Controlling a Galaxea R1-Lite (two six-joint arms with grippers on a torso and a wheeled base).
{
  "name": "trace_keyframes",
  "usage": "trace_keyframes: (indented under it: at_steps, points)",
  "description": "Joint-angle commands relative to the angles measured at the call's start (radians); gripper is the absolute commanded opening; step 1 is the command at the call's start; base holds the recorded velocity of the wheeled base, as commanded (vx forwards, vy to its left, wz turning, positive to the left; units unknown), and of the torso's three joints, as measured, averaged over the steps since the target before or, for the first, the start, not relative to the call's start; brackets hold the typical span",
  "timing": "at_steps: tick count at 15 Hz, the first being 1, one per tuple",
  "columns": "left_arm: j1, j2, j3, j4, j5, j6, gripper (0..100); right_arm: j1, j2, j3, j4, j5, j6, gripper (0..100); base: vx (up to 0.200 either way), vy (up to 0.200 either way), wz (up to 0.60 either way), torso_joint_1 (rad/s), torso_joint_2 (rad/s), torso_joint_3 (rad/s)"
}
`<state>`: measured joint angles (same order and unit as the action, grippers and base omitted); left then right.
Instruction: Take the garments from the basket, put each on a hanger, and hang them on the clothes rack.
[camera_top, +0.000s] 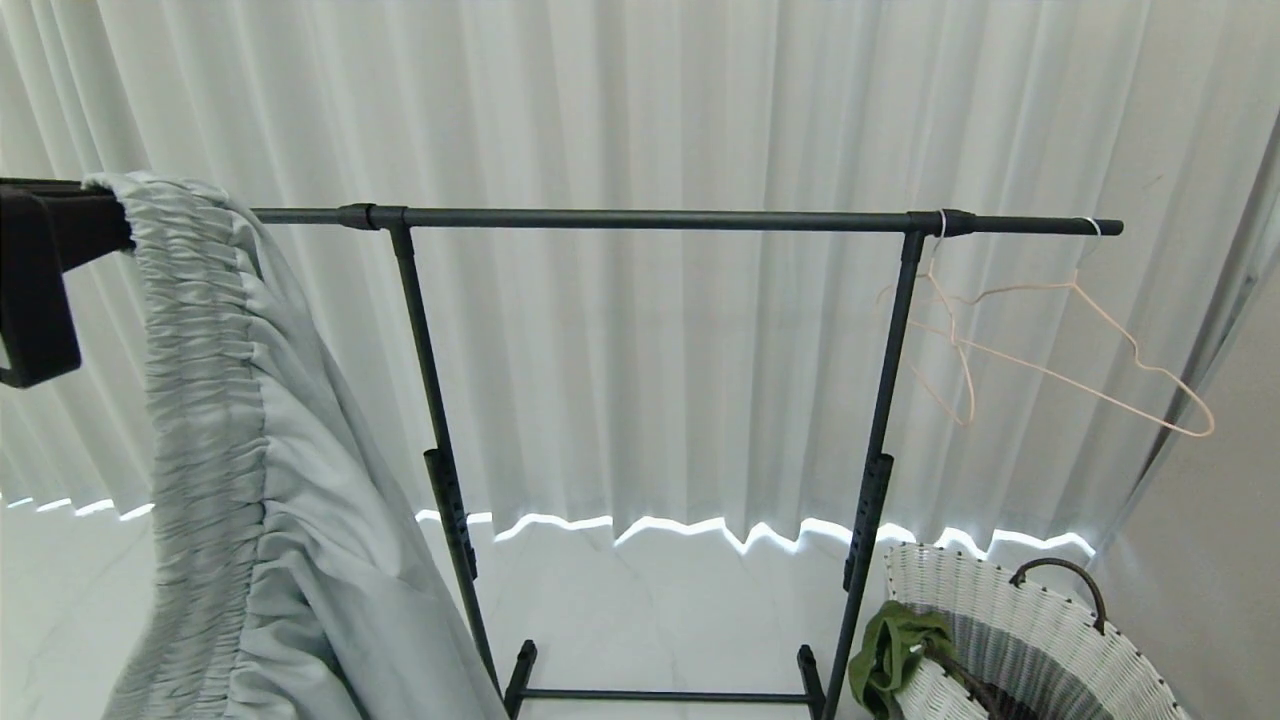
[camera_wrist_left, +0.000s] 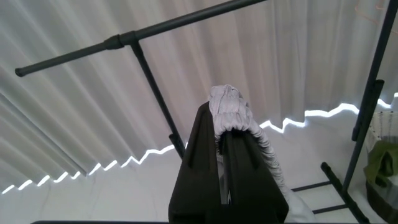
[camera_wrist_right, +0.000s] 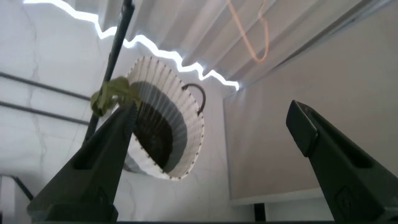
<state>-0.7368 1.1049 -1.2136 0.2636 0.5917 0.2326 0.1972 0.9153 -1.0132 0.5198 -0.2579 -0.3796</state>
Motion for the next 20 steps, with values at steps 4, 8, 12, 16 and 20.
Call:
trace_keyframes:
  at_steps: [4,8,12,16,20]
  points:
    - [0.000,0.013,0.000,0.000,0.000,0.010,0,0.001,0.031,0.054,-0.095,0.000,-0.001,100,0.000,0.000,0.00,0.212,-0.47,-0.249]
    - [0.000,0.012,0.003,0.000,0.000,0.034,0,0.001,0.031,0.090,-0.141,0.000,-0.002,100,0.000,0.000,0.00,0.034,-0.07,-0.040]
    - [0.000,0.015,0.003,0.000,0.000,0.034,0,0.001,0.031,0.090,-0.141,-0.001,-0.002,100,0.000,-0.150,0.00,0.002,-0.01,0.002]
    - [0.000,0.013,0.005,0.000,0.000,0.034,0,0.001,0.031,0.090,-0.141,0.000,-0.002,100,0.000,-0.200,0.00,0.011,0.00,-0.004]
    - [0.000,0.012,0.028,0.000,0.000,0.034,0,0.001,0.031,0.096,-0.142,0.000,-0.001,100,0.000,-0.100,0.00,0.000,0.00,0.001]
